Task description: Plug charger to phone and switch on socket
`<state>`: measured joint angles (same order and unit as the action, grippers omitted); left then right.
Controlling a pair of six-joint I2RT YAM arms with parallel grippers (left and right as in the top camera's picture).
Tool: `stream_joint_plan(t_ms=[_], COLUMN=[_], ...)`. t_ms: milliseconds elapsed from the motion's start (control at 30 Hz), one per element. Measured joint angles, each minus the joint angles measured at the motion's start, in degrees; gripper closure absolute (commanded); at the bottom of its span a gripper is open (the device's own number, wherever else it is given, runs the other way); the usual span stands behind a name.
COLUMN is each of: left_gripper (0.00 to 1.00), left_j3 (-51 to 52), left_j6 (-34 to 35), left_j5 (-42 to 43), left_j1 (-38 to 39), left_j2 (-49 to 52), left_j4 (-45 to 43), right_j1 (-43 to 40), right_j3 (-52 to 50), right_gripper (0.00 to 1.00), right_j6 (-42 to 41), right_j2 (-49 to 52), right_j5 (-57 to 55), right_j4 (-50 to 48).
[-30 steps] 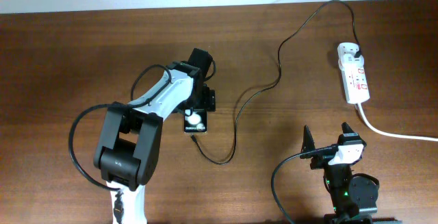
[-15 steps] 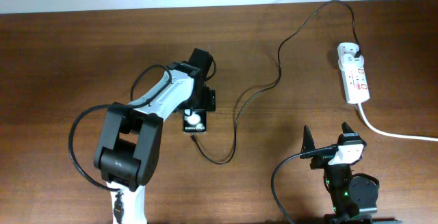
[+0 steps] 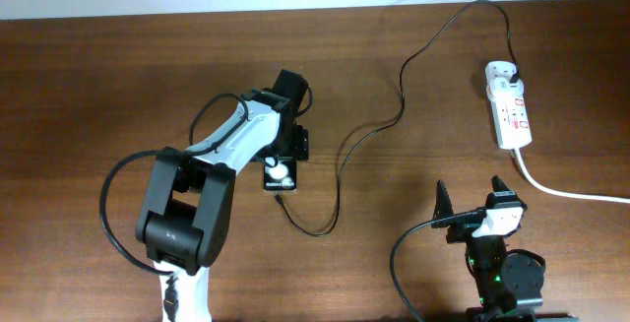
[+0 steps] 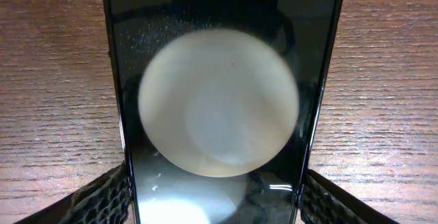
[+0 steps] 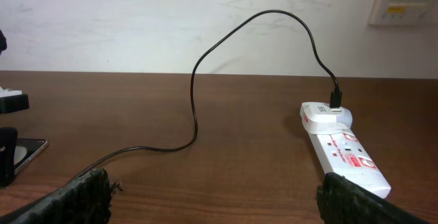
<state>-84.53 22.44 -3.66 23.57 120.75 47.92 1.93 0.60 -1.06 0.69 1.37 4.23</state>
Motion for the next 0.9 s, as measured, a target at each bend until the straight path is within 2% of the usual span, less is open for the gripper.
stream_joint_plan(t_ms=[67, 133, 400, 600, 733, 900], left_gripper=[0.21, 0.26, 0.26, 0.25, 0.25, 0.25], left_j3=[0.0, 0.0, 1.49, 1.95, 1.92, 1.99], left_j6=[0.0, 0.0, 0.02, 0.02, -1.11, -6.43], left_j5=[0.0, 0.0, -0.46, 0.07, 7.61, 24.85], left_j1=[0.0, 0.0, 0.0, -1.49, -5.31, -11.37], left_j2=[0.0, 0.0, -1.81, -13.4, -17.99, -18.12], left_j4=[-0.02, 0.0, 1.14, 1.53, 1.62, 3.34], right_j1=[0.0, 0.0, 0.0, 0.0, 0.0, 0.0], right_j3=[0.0, 0.0, 0.0, 0.0, 0.0, 0.0], right_gripper=[0.01, 0.01, 0.01, 0.01, 0.01, 0.01], right_j6=[0.0, 0.0, 0.0, -0.02, 0.02, -0.02], right_j2=[0.0, 0.0, 0.0, 0.0, 0.0, 0.0], right_j5=[0.0, 0.0, 0.0, 0.0, 0.0, 0.0], right_j4=[0.0, 0.0, 0.0, 0.0, 0.0, 0.0])
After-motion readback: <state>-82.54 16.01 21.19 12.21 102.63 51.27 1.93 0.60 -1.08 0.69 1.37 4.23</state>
